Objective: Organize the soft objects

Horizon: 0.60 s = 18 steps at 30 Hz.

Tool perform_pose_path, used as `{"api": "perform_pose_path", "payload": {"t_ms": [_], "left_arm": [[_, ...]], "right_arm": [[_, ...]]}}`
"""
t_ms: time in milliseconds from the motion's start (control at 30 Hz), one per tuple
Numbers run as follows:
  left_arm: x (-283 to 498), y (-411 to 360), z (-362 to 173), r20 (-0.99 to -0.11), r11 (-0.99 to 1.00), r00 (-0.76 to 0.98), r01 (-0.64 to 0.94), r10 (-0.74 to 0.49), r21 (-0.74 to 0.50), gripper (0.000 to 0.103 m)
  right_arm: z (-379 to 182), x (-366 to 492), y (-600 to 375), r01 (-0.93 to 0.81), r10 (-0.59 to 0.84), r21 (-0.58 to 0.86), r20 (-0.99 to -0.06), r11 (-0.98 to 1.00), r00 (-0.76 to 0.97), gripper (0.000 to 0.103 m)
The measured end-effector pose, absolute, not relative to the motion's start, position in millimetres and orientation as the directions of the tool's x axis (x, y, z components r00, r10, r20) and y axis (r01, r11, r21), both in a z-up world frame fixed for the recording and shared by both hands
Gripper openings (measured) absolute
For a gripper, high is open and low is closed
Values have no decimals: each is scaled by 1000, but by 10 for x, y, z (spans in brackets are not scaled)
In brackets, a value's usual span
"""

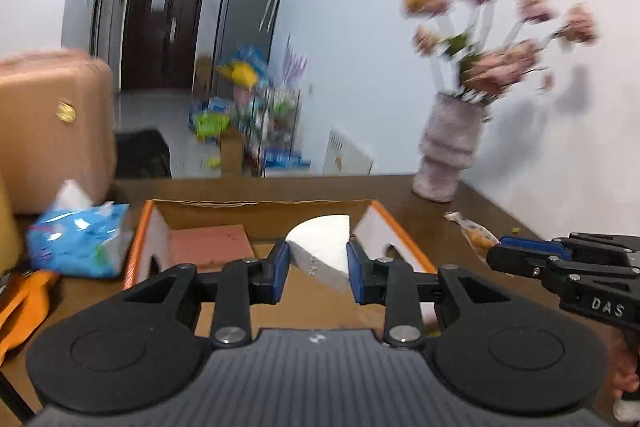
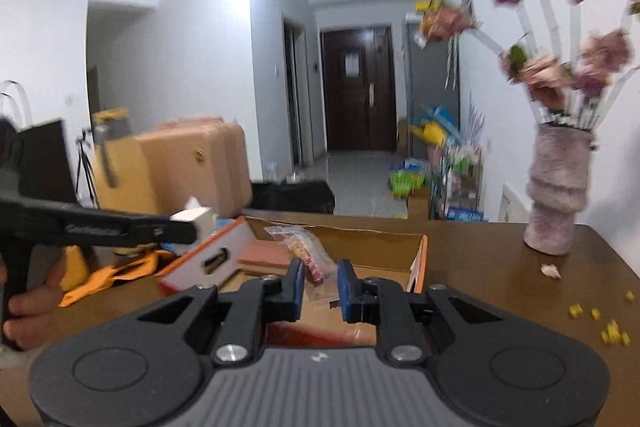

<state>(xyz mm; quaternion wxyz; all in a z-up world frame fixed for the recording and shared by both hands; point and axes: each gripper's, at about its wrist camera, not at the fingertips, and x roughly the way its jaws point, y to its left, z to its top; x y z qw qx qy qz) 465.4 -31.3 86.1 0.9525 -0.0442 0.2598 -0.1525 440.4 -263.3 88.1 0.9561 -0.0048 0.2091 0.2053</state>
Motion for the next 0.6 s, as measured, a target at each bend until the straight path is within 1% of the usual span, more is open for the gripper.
{"api": "perform_pose_path", "payload": {"t_ms": [67,167,233,267,300,367,400,467,500,533,567,600], "left_arm": [[5221,-366,716,-540,958,791,231,-287,-170,31],[5911,-354,406,-626,952,719,190,-301,-241,31],[6190,-389,238,-655,959,701,186,-283,-215,33],[6293,-402,169,-664,963,699,179,-267,-200,37],[6377,-404,107,-668,968,701,168,-250,-186,46],[6515,-391,11,-678,970,694,170,-243,-174,48],[6569,-376,-25,-684,968,685,178,-250,-176,49],[6628,-297,-52,-699,969,671,155,-248,-194,51],[6640,-250,-51,-695,965,671,158,-259,-208,55],[6631,-205,-41,-686,962,675,167,-273,-218,58],[6610,-168,-18,-674,959,683,176,-281,-222,66],[6586,-149,15,-665,959,692,183,-281,-216,68]], "right_arm": [[821,4958,-2452,-392,372,63,-479,918,795,17],[616,5660,-2210,-366,327,52,-577,929,748,17],[427,6095,-2120,-322,305,91,-632,942,712,17],[328,6291,-2098,-300,308,128,-656,945,689,17],[244,6458,-2072,-278,309,159,-680,947,665,17],[70,6710,-2030,-242,315,206,-722,948,616,18],[4,6790,-2031,-230,321,226,-731,947,602,20],[-90,6921,-2012,-202,337,270,-741,941,581,21],[-122,6949,-2013,-199,348,286,-745,938,570,25],[-138,6950,-2029,-200,360,301,-737,933,571,33],[-138,6940,-2055,-199,367,311,-729,929,578,38],[-133,6918,-2081,-200,376,321,-721,926,583,44]]}}
